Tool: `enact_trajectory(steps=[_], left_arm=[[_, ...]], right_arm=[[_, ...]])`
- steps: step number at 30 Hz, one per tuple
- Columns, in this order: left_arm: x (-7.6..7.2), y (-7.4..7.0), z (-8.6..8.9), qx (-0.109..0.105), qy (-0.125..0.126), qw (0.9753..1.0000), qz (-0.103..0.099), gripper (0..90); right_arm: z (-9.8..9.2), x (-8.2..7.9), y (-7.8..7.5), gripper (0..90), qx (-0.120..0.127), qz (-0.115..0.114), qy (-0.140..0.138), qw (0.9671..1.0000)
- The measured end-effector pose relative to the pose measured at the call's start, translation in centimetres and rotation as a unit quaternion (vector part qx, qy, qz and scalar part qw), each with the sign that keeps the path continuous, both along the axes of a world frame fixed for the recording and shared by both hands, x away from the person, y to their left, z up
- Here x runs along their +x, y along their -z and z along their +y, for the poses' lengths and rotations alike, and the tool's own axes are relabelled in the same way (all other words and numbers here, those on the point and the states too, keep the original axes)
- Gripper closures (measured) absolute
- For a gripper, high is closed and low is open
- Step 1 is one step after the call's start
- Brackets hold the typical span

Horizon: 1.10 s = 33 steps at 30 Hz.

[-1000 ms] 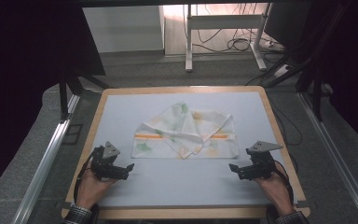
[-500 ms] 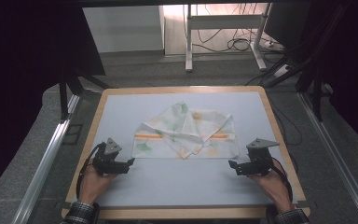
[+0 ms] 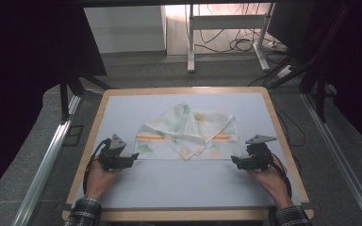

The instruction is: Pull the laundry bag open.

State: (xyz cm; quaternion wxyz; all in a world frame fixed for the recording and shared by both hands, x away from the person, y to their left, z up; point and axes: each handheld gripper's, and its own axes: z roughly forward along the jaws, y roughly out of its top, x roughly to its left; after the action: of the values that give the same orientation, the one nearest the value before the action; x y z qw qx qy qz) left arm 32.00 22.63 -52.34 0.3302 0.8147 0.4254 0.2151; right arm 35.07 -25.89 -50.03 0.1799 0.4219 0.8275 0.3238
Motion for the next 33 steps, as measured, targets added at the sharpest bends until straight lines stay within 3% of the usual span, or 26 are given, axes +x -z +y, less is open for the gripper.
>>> enact_trajectory(steps=[4,9,14,15,16,17,18,19,20,21,23,25,28,33], left_arm=[[0.3,0.1,-0.1,-0.005,0.000,1.0000,0.002,36.1],[1.4,0.4,-0.2,-0.015,-0.002,0.9998,0.009,39.0],[2.6,1.0,-0.8,-0.001,0.002,0.9999,0.017,40.0],[2.9,1.4,-1.2,0.012,0.008,0.9995,0.029,42.8],[2.9,1.4,-1.2,0.012,0.008,0.9995,0.029,44.8],[3.0,1.5,-1.3,0.019,0.011,0.9992,0.034,47.5],[3.0,1.5,-1.3,0.011,0.014,0.9992,0.035,51.8],[3.0,1.5,-1.2,-0.003,0.016,0.9987,0.049,54.6],[3.0,1.5,-1.2,-0.003,0.016,0.9987,0.049,56.7],[3.0,1.5,-1.1,-0.013,0.016,0.9982,0.056,58.9],[3.0,1.6,-1.0,-0.020,0.015,0.9980,0.059,64.6],[3.0,1.5,-0.9,-0.019,0.016,0.9979,0.060,77.0],[3.0,1.5,-0.9,-0.020,0.019,0.9977,0.062,85.4],[2.6,1.1,-0.8,-0.012,0.030,0.9971,0.069,87.4]], right_arm=[[0.2,0.8,0.1,40.8,-0.014,-0.006,0.005,0.9999],[0.5,1.4,0.8,45.6,-0.023,0.008,0.003,0.9997],[0.6,1.9,1.1,52.3,-0.025,0.015,0.001,0.9996],[0.7,2.1,1.4,56.3,-0.029,0.021,-0.004,0.9994],[0.7,2.1,1.4,56.3,-0.029,0.021,-0.004,0.9994],[0.9,2.2,1.4,62.8,-0.028,0.023,-0.008,0.9993],[0.9,2.3,1.4,67.1,-0.029,0.025,-0.012,0.9992],[1.1,2.2,1.4,71.4,-0.028,0.026,-0.012,0.9992],[1.1,2.2,1.4,71.4,-0.028,0.026,-0.012,0.9992],[1.4,2.2,1.3,79.4,-0.034,0.024,-0.015,0.9990],[1.7,2.2,1.2,84.9,-0.042,0.024,-0.020,0.9986],[1.9,2.1,1.2,86.6,-0.050,0.020,-0.022,0.9983],[2.0,2.0,1.2,86.8,-0.055,0.020,-0.023,0.9981],[2.4,1.5,0.9,86.8,-0.071,0.024,-0.031,0.9967]])
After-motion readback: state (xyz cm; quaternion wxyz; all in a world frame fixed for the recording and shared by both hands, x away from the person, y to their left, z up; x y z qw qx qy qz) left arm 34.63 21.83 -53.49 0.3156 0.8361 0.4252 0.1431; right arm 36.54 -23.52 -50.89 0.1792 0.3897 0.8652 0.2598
